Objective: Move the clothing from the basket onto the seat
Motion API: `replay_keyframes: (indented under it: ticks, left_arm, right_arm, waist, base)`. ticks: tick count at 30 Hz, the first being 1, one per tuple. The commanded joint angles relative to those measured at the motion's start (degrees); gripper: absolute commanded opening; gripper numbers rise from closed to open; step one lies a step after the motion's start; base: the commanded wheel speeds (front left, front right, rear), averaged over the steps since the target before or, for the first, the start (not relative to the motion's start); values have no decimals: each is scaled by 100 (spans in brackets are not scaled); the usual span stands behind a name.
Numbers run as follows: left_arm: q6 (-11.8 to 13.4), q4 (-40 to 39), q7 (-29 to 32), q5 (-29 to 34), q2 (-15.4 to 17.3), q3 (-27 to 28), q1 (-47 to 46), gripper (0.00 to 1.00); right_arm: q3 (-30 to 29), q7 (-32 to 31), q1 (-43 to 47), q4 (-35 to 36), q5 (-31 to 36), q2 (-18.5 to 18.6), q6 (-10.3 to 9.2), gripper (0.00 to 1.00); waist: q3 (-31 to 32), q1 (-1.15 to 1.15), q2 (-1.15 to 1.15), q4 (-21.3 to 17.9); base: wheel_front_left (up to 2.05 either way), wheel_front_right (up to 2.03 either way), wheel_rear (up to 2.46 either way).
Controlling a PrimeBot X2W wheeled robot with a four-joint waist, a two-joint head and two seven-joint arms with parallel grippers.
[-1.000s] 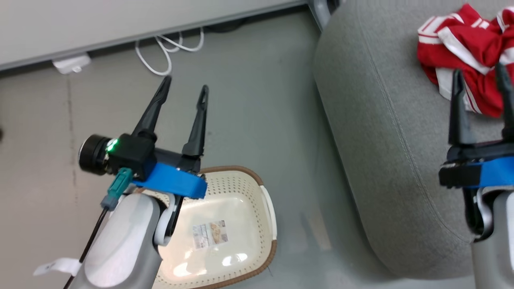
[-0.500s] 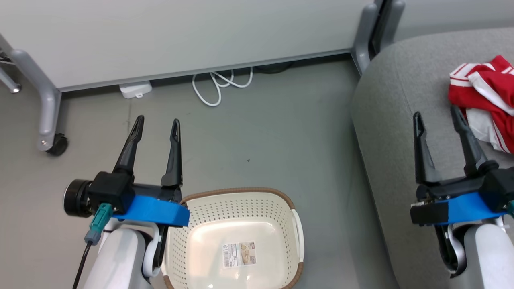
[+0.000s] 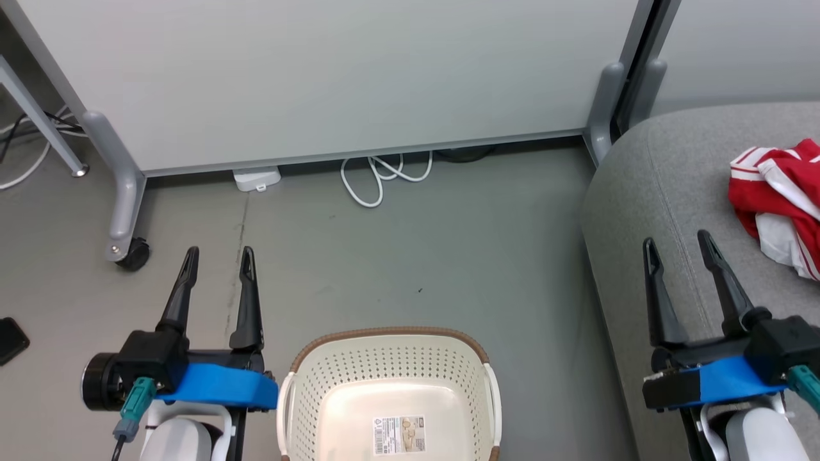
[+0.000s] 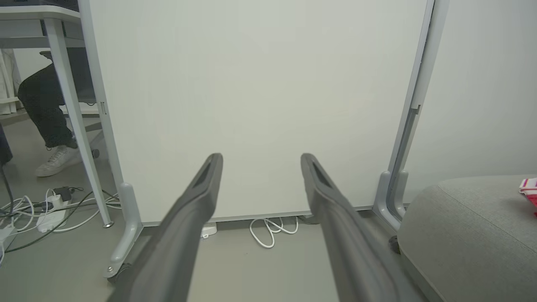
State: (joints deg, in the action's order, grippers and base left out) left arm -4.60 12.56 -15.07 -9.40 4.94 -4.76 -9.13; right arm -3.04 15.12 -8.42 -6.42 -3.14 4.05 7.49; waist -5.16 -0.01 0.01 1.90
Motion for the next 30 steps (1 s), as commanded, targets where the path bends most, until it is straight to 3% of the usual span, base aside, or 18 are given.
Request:
replay_keyframes:
  ticks: [1,29,30]
  left_arm:
    - [-32,-7,-15,43,-17,42,63,100]
    - [-235,305,-15,240,-197,244,369,100]
    - [-204,304,0,207,-194,225,348,0]
  right_arm:
    - [-13,4,132,-16,-43,-22,1,100]
    - [-58,4,630,-239,-136,-120,2,100]
    - [-52,0,567,-231,-133,-105,-1,0]
  waist:
    - [62,1,-1,34]
    - [310,1,-1,218]
    - [312,1,-1,219]
  base:
    - [0,0,0]
    - [0,0,0]
    - [0,0,0]
